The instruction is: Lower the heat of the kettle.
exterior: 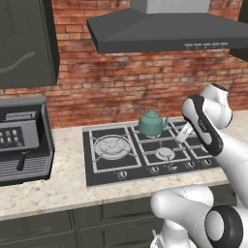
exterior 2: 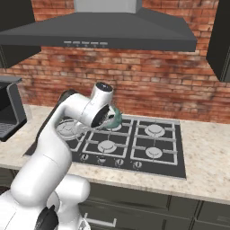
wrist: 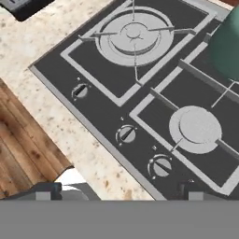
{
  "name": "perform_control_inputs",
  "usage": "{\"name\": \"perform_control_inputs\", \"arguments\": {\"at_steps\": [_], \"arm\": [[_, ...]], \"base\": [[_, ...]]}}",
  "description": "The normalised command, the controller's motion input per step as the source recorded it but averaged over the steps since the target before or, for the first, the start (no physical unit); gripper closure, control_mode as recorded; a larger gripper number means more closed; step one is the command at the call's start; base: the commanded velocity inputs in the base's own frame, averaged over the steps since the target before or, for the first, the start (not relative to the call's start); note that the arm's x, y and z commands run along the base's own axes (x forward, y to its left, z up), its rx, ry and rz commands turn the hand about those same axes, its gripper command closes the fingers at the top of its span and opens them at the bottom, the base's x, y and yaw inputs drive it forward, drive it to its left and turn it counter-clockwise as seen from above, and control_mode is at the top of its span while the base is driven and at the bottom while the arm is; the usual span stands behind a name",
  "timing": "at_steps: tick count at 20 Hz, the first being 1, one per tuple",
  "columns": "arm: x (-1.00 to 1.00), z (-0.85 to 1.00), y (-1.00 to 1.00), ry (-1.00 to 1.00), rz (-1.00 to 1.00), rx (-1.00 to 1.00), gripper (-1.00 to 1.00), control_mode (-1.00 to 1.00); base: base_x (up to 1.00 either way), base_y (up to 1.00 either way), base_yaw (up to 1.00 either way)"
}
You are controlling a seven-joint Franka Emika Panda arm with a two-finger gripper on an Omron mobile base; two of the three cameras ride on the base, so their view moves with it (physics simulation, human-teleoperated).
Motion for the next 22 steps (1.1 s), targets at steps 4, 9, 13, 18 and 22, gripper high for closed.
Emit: {"name": "perform_control_inputs", "arguments": {"at_steps": [4,9,13,18,22], "arm": [[0.00,-0.45,0.00,0.00,0.55,-0.13,-1.00,-1.00],[0.00,-0.38,0.00,0.04,0.51,-0.13,-1.00,-1.00],[0.00,-0.54,0.00,0.03,0.47,-0.09,-1.00,-1.00],[0.01,-0.37,0.00,-0.07,0.21,-0.01,-1.00,-1.00],[0.05,-0.34,0.00,-0.04,0.07,0.00,-1.00,-1.00]], "base": [[0.00,0.00,0.00],[0.00,0.00,0.00],[0.00,0.00,0.00],[0.00,0.00,0.00],[0.00,0.00,0.00]]}}
